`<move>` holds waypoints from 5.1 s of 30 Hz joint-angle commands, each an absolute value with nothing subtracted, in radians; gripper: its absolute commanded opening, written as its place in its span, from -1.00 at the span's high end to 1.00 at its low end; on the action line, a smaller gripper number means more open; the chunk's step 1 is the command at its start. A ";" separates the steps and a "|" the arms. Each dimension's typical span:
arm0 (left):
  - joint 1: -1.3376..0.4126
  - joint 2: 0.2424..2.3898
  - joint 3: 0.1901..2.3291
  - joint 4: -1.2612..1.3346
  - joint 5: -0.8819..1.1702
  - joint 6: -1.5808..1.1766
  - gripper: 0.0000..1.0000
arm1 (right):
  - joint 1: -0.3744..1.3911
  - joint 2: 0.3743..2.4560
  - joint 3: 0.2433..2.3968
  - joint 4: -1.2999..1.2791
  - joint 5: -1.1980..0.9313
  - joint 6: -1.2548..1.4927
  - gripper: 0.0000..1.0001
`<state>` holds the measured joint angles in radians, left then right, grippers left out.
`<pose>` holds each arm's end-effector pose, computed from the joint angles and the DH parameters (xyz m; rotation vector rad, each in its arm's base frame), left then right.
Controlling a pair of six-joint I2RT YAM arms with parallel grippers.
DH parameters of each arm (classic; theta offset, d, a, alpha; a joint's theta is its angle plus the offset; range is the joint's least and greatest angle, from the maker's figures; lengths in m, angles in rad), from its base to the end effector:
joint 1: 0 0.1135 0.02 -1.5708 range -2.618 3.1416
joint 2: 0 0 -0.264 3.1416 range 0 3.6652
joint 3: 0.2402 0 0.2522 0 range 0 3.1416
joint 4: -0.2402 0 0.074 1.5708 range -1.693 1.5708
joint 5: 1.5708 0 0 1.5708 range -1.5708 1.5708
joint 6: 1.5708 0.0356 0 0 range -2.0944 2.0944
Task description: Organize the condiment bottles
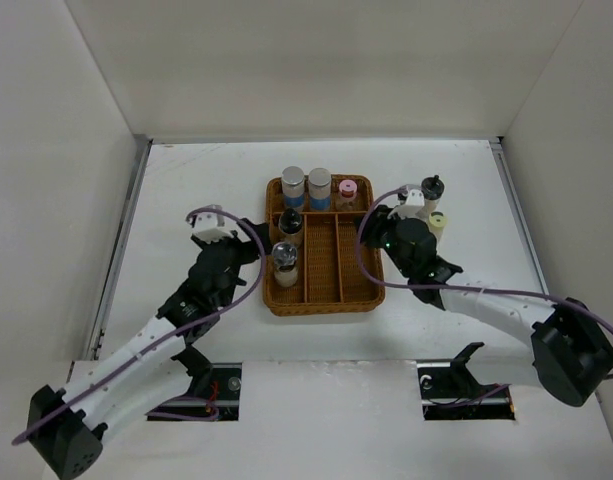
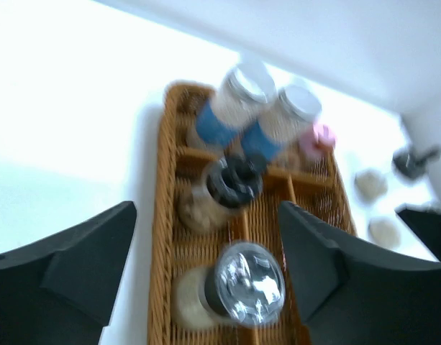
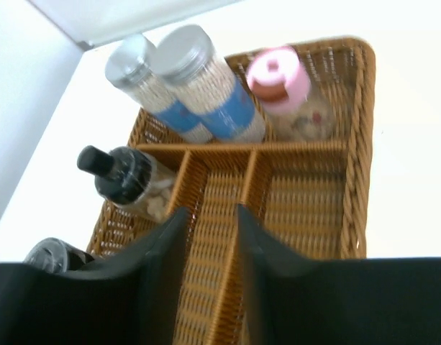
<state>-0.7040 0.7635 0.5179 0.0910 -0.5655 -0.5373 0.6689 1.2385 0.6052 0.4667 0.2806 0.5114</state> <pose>0.1528 -0.1047 0.2787 -0.2749 1.6984 -0.4368 0.2207 0.1619 0.2485 0.0711 1.7703 0.6217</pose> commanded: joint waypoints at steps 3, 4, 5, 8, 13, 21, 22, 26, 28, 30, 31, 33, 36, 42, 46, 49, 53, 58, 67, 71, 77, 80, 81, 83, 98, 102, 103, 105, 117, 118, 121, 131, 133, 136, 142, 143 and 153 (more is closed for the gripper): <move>-0.555 0.673 0.401 0.307 -0.543 -0.620 -0.18 | 0.622 1.204 0.736 0.335 0.343 0.494 0.58; -0.524 0.676 0.384 0.317 -0.520 -0.635 -0.04 | 0.601 1.201 0.759 0.299 0.366 0.486 0.59; -0.493 0.687 0.365 0.331 -0.493 -0.650 0.08 | 0.572 1.197 0.782 0.263 0.391 0.473 0.59; -0.411 0.741 0.324 0.382 -0.384 -0.701 0.30 | 0.474 1.196 0.842 0.164 0.480 0.436 0.48; -0.288 0.840 0.224 0.544 -0.216 -0.791 0.45 | 0.309 1.273 0.910 0.083 0.564 0.356 -0.37; -0.284 0.931 0.132 0.710 -0.190 -0.838 0.35 | 0.194 1.419 1.037 -0.032 0.514 0.275 -0.82; -0.292 0.939 0.132 0.715 -0.192 -0.838 0.33 | 0.188 1.439 1.052 -0.043 0.490 0.279 -0.84; -0.341 0.968 0.138 0.735 -0.206 -0.824 0.30 | 0.176 1.517 1.113 -0.063 0.408 0.284 -0.85; -0.349 0.979 0.140 0.739 -0.206 -0.824 0.29 | 0.171 1.567 1.150 -0.074 0.397 0.278 -0.85; -0.349 0.979 0.140 0.739 -0.206 -0.824 0.29 | 0.165 1.618 1.189 -0.086 0.397 0.276 -0.85; -0.349 0.977 0.140 0.739 -0.206 -0.824 0.29 | 0.163 1.638 1.203 -0.087 0.397 0.278 -0.85; -0.349 0.976 0.140 0.739 -0.206 -0.824 0.29 | 0.156 1.678 1.226 -0.086 0.397 0.278 -0.85; -0.349 0.983 0.141 0.739 -0.203 -0.824 0.27 | 0.142 1.724 1.249 -0.083 0.397 0.281 -0.86; -0.349 1.009 0.147 0.739 -0.198 -0.828 0.26 | 0.133 1.779 1.262 -0.068 0.397 0.285 -0.55; -0.349 1.011 0.147 0.742 -0.201 -0.827 0.26 | 0.136 1.747 1.250 -0.012 0.400 0.293 -0.13; -0.347 1.012 0.147 0.744 -0.199 -0.828 0.25 | 0.139 1.671 1.227 0.056 0.425 0.293 -0.01; -0.346 1.012 0.146 0.744 -0.206 -0.828 0.23 | 0.188 1.537 1.197 0.126 0.436 0.278 0.01; -0.335 1.003 0.137 0.744 -0.207 -0.834 0.21 | 0.318 1.360 1.103 0.112 0.452 0.273 0.04; -0.331 1.008 0.135 0.741 -0.218 -0.841 0.17 | 0.727 1.166 0.946 0.057 0.491 0.347 0.08; -0.329 1.012 0.137 0.741 -0.212 -0.844 0.17 | 0.830 1.277 0.995 0.096 0.460 0.350 0.06; -0.320 0.994 0.133 0.732 -0.210 -0.844 0.16 | 0.840 1.429 1.051 0.181 0.433 0.325 0.06; -0.320 0.997 0.135 0.732 -0.209 -0.842 0.16 | 0.815 1.483 1.074 0.190 0.410 0.321 0.05; -0.320 1.002 0.137 0.732 -0.209 -0.842 0.16 | 0.812 1.497 1.077 0.195 0.400 0.322 0.05; -0.320 1.012 0.138 0.733 -0.209 -0.842 0.16 | 0.811 1.519 1.084 0.201 0.390 0.327 0.05; -0.326 1.022 0.141 0.739 -0.204 -0.841 0.16 | 0.809 1.732 1.155 0.236 0.495 0.307 -0.26; -0.326 1.023 0.143 0.741 -0.204 -0.841 0.16 | 0.809 1.707 1.151 0.229 0.499 0.314 -0.63; -0.327 1.025 0.143 0.741 -0.204 -0.841 0.16 | 0.809 1.689 1.144 0.226 0.499 0.314 -0.68; -0.332 1.026 0.146 0.741 -0.201 -0.839 0.16 | 0.809 1.642 1.123 0.216 0.499 0.325 -0.76; -0.332 1.025 0.146 0.742 -0.190 -0.844 0.16 | 0.506 1.211 0.776 0.151 0.596 0.422 0.08; -0.332 1.025 0.146 0.742 -0.190 -0.844 0.16 | 0.464 1.191 0.759 0.118 0.632 0.428 0.07; -0.332 1.025 0.146 0.742 -0.186 -0.844 0.16 | 0.358 1.181 0.730 0.058 0.693 0.433 -0.32; -0.332 1.028 0.147 0.742 -0.186 -0.839 0.16 | 0.245 1.345 0.755 0.093 0.549 0.419 -0.61; -0.331 1.028 0.147 0.742 -0.186 -0.839 0.16 | 0.239 1.364 0.755 0.124 0.519 0.414 -0.45; -0.331 1.031 0.147 0.742 -0.186 -0.839 0.16 | 0.232 1.390 0.764 0.129 0.511 0.416 -0.24; -0.331 1.034 0.149 0.742 -0.186 -0.841 0.16 | 0.304 1.275 0.736 0.181 0.580 0.376 0.11; -0.331 1.035 0.149 0.742 -0.186 -0.841 0.16 | 0.329 1.243 0.733 0.189 0.581 0.365 0.11; -0.326 1.029 0.149 0.739 -0.193 -0.835 0.13 | 0.645 1.164 0.830 0.170 0.509 0.394 0.13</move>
